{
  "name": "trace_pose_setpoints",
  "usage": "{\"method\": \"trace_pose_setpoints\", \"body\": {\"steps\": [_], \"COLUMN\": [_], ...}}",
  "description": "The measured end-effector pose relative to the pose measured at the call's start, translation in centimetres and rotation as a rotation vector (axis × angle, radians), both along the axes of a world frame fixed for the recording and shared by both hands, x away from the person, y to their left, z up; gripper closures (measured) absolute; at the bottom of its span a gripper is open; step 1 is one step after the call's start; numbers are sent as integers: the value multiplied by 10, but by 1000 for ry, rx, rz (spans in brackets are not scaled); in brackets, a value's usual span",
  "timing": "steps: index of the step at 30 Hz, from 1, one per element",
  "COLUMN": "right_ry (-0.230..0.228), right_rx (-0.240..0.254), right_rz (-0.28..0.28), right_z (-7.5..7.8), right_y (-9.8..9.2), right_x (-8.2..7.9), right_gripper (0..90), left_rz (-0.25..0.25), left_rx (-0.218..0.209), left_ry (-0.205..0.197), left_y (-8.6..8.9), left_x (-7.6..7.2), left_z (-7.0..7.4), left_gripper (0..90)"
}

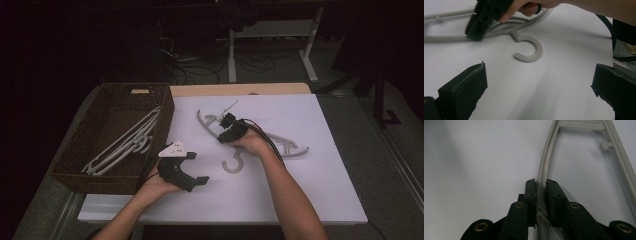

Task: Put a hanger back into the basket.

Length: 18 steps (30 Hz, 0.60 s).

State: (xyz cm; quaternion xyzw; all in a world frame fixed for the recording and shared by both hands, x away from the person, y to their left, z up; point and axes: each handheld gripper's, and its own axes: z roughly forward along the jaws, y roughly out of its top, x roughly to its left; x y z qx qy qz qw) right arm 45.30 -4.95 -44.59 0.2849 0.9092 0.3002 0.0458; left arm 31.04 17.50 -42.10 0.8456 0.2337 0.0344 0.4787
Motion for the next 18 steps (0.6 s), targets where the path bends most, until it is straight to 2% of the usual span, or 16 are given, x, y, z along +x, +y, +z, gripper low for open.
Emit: {"method": "trace_pose_setpoints", "body": {"steps": [3,8,18], "right_ry": [8,20,48], "right_rx": [16,36,68], "right_rz": [73,163,306], "right_z": [-1,-2,-4], "right_y": [6,8,3], "right_x": [-21,-54,-113], "right_gripper": [791,796,787], "left_rz": [3,5,7], "left_rx": [2,4,11], "left_ry": [-2,-5,-2], "left_y": [1,1,1], "left_x": [0,-1,-1], "left_z": [0,1,0], "left_gripper": [0,0,0]}}
